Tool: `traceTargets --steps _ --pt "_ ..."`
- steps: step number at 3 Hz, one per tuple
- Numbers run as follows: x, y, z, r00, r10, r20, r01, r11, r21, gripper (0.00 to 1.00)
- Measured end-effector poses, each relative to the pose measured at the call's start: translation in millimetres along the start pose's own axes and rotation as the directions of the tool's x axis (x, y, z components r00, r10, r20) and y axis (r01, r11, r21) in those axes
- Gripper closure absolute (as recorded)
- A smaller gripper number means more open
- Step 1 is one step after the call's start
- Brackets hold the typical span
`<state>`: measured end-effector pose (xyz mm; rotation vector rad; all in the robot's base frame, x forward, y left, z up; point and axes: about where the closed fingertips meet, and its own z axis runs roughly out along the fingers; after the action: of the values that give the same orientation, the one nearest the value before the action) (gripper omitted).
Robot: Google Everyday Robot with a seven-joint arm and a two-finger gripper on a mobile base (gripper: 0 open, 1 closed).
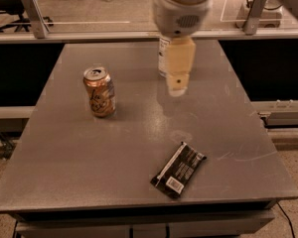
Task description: Move orange can near rxbar chocolate
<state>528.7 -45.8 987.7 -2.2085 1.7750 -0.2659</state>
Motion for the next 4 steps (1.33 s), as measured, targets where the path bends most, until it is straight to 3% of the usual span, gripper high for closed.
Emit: traceTargets --steps 1,2,4 --pt "-78.5 -31.8 24.9 0.983 -0.178 0.044 0.179 0.9837 -0.018 0.00" --pt "-135.6 -39.8 57.0 0.957 -0.274 0.091 0.278 0.9598 -0.034 0.00" --pt "-131.3 -30.9 70.7 0.963 -0.250 0.106 0.255 0.9661 -0.041 0.00"
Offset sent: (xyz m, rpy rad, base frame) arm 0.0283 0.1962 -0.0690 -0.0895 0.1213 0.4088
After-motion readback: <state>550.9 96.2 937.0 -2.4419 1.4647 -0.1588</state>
